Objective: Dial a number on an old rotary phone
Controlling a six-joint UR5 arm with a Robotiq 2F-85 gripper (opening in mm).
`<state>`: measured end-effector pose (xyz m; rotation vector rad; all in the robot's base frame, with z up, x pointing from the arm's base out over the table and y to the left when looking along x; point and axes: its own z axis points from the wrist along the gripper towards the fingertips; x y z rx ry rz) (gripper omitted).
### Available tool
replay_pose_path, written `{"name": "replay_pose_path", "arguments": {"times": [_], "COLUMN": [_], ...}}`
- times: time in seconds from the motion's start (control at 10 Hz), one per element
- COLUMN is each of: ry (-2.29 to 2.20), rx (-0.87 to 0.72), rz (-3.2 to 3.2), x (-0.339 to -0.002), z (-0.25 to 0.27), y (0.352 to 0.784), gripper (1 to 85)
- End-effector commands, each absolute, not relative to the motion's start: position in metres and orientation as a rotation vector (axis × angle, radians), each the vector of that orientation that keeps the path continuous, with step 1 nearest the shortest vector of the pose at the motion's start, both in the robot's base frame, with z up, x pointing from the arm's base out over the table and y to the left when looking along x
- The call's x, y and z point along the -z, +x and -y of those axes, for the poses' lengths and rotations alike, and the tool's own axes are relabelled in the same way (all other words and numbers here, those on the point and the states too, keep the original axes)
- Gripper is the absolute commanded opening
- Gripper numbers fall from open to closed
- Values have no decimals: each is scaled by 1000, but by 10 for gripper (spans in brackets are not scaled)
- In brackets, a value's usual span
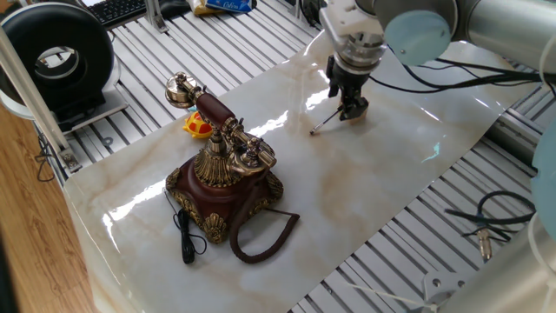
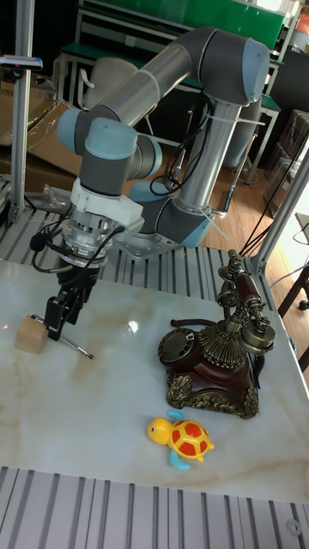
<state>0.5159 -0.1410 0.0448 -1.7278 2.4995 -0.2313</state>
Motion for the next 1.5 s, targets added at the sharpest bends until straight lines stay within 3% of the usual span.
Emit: {"name": "replay_pose_path", "arguments": {"times": [0.0, 1.0, 1.1, 1.2, 1.4], "ry": [-1719, -1799, -1780, -1757, -1768], "rx": [219, 152, 164, 105, 107], "rz": [-2481, -2428, -2425, -2429, -2445], "x": [-41, -15, -18, -19, -29], "z": [142, 130, 129, 119, 117], "y": [514, 514, 518, 514, 514], "gripper": [610, 570, 97, 13, 13]}}
